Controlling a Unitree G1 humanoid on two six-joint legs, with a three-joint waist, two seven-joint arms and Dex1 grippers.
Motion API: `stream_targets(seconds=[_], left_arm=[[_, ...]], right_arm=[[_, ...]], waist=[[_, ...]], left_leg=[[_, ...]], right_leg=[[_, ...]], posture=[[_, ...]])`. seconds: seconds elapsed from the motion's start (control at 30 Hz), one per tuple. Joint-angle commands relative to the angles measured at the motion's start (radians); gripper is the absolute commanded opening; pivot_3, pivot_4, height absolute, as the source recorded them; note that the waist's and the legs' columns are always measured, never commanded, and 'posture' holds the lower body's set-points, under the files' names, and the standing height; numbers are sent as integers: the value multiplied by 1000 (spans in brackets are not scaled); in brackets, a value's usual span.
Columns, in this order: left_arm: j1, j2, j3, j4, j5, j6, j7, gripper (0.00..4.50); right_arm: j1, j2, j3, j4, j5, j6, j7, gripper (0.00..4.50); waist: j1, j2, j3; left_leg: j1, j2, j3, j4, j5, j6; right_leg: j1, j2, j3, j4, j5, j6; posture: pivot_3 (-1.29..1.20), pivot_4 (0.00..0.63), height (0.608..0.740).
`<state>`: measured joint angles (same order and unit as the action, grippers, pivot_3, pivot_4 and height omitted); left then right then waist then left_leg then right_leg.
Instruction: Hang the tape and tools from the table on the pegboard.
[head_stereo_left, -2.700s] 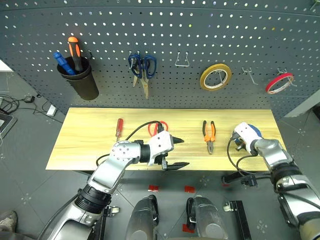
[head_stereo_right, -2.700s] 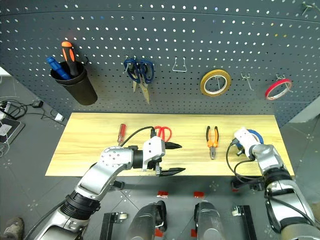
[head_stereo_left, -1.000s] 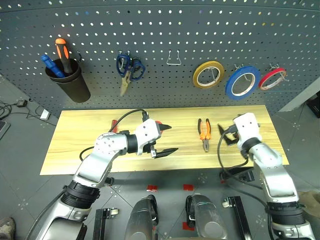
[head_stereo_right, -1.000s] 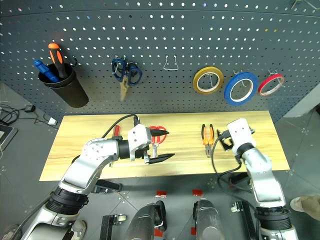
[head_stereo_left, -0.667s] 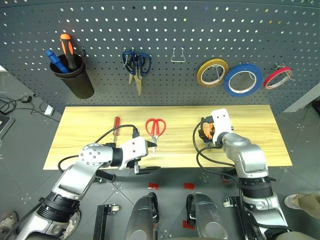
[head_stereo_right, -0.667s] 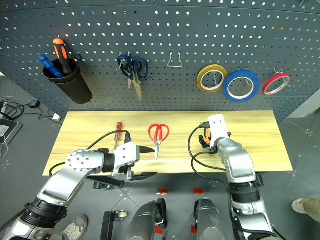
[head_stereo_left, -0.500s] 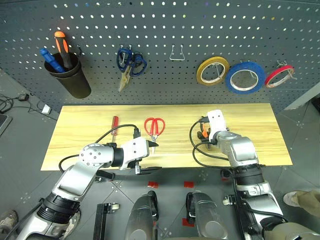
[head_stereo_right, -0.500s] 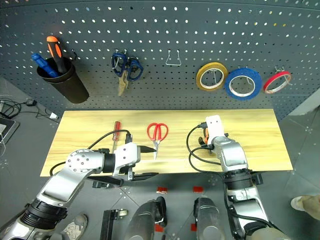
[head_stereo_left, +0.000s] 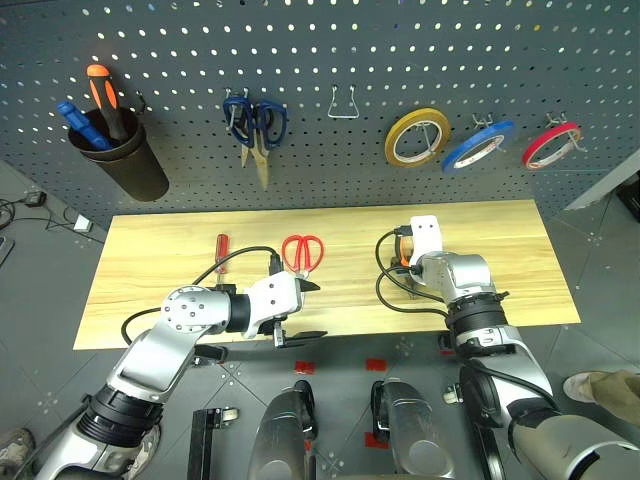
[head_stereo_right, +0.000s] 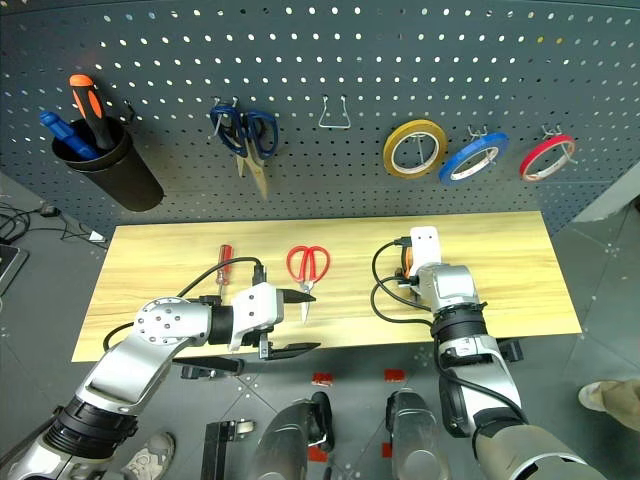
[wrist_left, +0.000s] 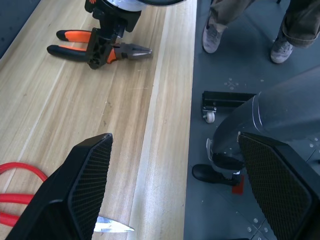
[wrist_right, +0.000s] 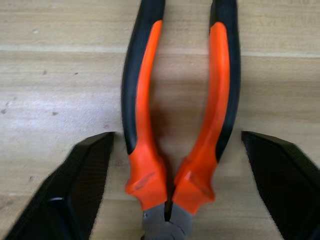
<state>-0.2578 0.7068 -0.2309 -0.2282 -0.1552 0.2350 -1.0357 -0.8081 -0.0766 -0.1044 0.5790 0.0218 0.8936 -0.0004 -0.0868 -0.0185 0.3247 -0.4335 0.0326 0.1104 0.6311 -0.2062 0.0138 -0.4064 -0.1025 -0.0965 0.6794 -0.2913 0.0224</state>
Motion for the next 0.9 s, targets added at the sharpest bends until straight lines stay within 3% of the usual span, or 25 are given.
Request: stream_targets(seconds=[0.03,0.07,0.27,0.4,0.5,0.6,0.67,0.9], left_arm=[[2,-16,28,-31,-32,16,14,4212],[8,-22,39,-34,-41,21,21,4212],[101,-45,148,-97,-131,69,82,4212],[161,-76,246,-149,-209,88,137,4212],[201,-151,379,-212,-316,125,249,4212],[203,-187,444,-257,-354,169,343,4212],[184,-196,469,-283,-356,199,410,4212],[98,-186,455,-316,-345,291,536,4212]], right_arm=[[26,-13,70,-82,-20,-24,38,2874],[48,-16,98,-137,-29,-24,49,2607],[225,-20,213,-580,-47,8,77,2607],[318,30,215,-871,-31,12,47,2607],[323,131,244,-1064,-11,-42,16,2607],[243,198,265,-1068,-23,-142,1,2607],[113,233,253,-978,-37,-281,-18,2607],[-189,219,217,-617,-69,-687,-60,2606]], waist=[[-1,0,0],[-1,0,0],[-4,0,0],[-3,0,0],[-3,-1,0],[-4,-1,0],[-2,-2,-1],[4,-8,-3]], left_leg=[[0,0,0,0,0,0],[0,0,1,0,0,0],[-1,0,2,-2,0,0],[-1,1,2,-2,0,-1],[-1,1,2,-2,0,-1],[-1,1,1,-2,0,-2],[-1,1,1,-1,0,-2],[-1,-1,0,-1,1,-2]], right_leg=[[0,0,0,0,0,0],[0,0,1,0,0,0],[-3,0,3,0,-1,2],[-4,0,3,0,-1,2],[-4,0,3,0,-1,3],[-4,1,3,1,-1,3],[-3,2,3,1,-1,3],[-3,1,3,1,0,3]], posture=[[-185,340,740],[-185,340,740],[-188,327,740],[-178,317,740],[-178,317,740],[-164,304,740],[-152,300,740],[-101,293,740]])
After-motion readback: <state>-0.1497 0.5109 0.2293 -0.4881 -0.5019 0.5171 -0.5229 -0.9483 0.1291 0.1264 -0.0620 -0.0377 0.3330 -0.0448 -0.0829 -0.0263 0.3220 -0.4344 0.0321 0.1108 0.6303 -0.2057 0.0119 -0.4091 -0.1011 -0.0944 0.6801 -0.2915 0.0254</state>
